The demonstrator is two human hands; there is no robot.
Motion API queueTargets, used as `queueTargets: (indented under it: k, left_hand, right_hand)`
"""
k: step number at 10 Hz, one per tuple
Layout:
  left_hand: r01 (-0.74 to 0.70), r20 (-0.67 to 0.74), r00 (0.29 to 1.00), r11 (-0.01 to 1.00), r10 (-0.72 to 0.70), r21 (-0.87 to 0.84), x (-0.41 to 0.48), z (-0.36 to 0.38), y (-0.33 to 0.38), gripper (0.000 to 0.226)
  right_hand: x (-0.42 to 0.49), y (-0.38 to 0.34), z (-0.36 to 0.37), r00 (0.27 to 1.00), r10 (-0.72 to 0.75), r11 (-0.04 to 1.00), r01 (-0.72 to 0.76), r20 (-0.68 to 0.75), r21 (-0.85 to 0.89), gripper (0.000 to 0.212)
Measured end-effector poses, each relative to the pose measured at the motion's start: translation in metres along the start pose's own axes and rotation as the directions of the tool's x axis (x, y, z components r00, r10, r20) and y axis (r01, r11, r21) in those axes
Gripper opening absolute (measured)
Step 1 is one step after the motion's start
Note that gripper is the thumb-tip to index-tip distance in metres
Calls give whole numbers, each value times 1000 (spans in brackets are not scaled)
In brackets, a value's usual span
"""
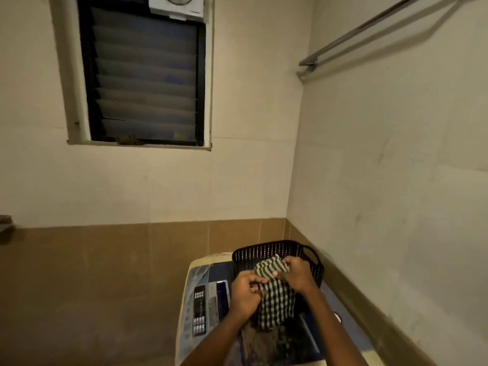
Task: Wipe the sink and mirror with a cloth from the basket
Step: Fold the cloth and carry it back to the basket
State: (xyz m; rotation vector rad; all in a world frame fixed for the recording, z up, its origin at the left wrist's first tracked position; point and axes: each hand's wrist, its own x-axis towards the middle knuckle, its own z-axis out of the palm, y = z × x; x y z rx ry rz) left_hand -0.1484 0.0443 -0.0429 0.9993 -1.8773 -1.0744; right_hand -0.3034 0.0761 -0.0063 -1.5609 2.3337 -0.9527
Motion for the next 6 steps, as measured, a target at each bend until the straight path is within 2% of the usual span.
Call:
queueTargets:
  k: [1, 2, 3, 4, 5, 6]
  left_hand:
    - [22, 93, 995, 995, -31, 97, 25, 8, -3, 27]
    - [-44, 265, 958, 862, -106, 505, 29, 15, -14, 49]
    - [-144, 281, 958, 755, -55, 640, 23, 18, -23, 68]
    - [-210, 306, 952, 723, -1, 658, 17, 10, -24, 70]
    - [-248, 321, 947, 704, 30, 666, 10, 0, -26, 74]
    - [-243, 271, 961, 645, 56, 725, -1, -22, -21, 82]
  right_hand:
    - [19, 5, 15, 999, 10, 1000, -9, -40, 19, 23]
    - [25, 11, 34, 998, 52, 996, -49, 35, -79, 30]
    - [26, 20, 45, 991, -16, 977, 45, 136, -210, 47]
    - [22, 17, 38, 934, -80, 969, 155, 348, -193, 35]
    - [17, 17, 26, 895, -30, 957, 155, 446, -246, 33]
    - [10, 12, 25, 889, 11, 872, 215, 457, -439, 40]
